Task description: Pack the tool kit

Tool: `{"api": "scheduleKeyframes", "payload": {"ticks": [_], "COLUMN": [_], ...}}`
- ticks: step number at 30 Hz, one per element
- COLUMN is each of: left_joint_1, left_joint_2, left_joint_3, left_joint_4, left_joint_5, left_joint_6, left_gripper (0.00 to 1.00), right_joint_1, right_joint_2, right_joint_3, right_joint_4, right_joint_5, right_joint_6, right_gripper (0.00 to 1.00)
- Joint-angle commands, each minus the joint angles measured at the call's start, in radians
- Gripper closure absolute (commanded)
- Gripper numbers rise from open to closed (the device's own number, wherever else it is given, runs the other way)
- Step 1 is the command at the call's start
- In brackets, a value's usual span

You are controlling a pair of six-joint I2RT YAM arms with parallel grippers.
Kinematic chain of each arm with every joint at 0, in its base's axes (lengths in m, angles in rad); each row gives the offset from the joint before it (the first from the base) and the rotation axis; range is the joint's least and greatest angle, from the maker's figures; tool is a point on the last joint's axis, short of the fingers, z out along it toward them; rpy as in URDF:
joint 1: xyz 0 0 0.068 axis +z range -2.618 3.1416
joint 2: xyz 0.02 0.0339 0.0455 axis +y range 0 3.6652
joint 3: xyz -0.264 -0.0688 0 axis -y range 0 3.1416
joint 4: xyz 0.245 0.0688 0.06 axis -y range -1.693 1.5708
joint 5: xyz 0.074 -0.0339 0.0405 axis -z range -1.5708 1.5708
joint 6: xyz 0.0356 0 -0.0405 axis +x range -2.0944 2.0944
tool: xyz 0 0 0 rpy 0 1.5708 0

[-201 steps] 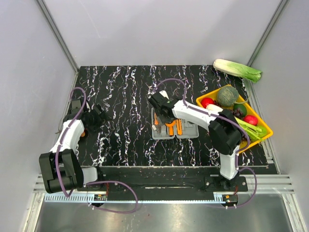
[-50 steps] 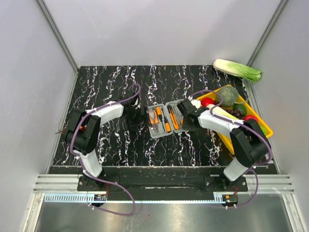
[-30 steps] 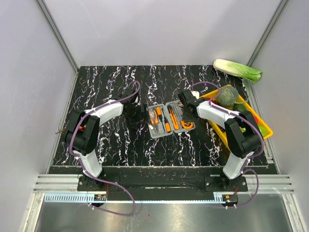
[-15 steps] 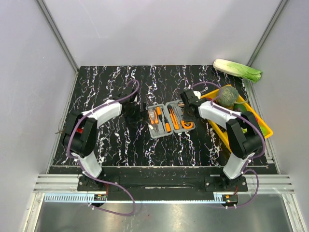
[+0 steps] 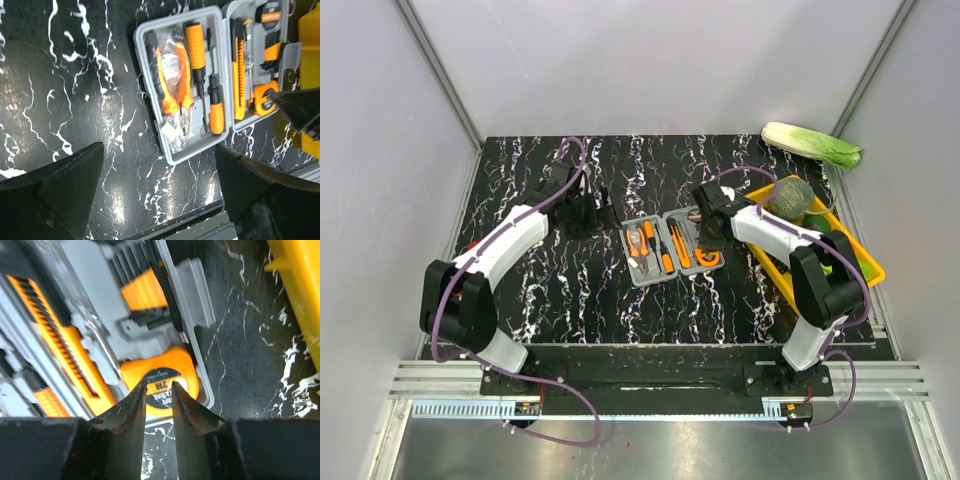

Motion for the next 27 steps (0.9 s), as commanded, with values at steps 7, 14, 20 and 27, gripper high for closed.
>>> {"api": "scheduleKeyframes", "payload": {"ticks": [7, 14, 20, 27], "left_joint_1": [-0.014, -0.128, -0.211, -0.238], "left_joint_2": [0.081, 0.384, 0.614, 0.722], "left_joint_3": [0.144, 0.449, 0.628, 0.694], "left_joint_4": [0.199, 0.206, 0.258, 0.28], "left_joint_5": [0.163, 0.173, 0.133, 0.124], "left_joint_6": [0.041, 0.005, 0.002, 0.01], "left_gripper": [0.3, 0.52, 0.68, 0.73], "right_joint_1": [0.004, 0.004, 0.004, 0.005], "right_joint_2": [-0.016, -0.012, 0.005, 0.021], "right_joint_3": [0.062, 0.132, 0.092, 0.038], "right_joint_4": [-0.046, -0.018, 0.059, 0.131], "right_joint_5": [-0.018, -0.053, -0.104, -0.156], "right_joint_6": [-0.017, -0.065, -0.091, -0.059], "right_gripper": [0.69, 0.69, 0.78, 0.86]}}
